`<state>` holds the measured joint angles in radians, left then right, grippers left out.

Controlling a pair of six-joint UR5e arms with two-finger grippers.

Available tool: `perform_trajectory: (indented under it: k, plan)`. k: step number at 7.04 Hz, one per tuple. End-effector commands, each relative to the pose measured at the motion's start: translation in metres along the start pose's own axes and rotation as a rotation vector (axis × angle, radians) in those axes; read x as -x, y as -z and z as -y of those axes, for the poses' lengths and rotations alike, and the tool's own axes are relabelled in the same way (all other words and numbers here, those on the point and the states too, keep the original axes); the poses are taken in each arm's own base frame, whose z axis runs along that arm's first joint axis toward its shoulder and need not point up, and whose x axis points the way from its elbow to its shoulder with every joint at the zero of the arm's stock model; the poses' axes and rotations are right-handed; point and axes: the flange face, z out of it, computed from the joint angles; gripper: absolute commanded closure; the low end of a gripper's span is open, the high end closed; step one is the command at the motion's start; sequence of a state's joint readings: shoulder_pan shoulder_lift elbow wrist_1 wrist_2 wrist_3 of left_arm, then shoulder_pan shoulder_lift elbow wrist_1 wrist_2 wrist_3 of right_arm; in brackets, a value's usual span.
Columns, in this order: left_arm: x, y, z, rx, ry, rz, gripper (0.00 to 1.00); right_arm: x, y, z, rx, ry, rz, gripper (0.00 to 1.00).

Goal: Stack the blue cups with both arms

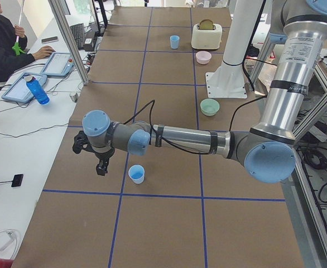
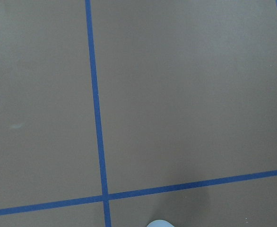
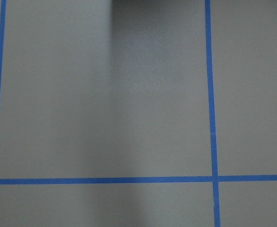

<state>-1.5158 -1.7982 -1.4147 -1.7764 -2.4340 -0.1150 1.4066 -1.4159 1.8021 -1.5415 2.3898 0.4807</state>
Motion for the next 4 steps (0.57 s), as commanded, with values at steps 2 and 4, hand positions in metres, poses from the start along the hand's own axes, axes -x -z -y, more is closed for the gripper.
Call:
perform_trajectory:
  k: [2,4]
  plan:
    - [0.026,-0.038,-0.025,-0.005,-0.024,0.017,0.02,0.017,0.011,-0.043,0.001,-0.004,0.026,0.00]
    - [0.013,-0.067,-0.040,-0.017,-0.010,0.031,0.02,0.026,0.012,-0.100,0.031,-0.015,0.026,0.00]
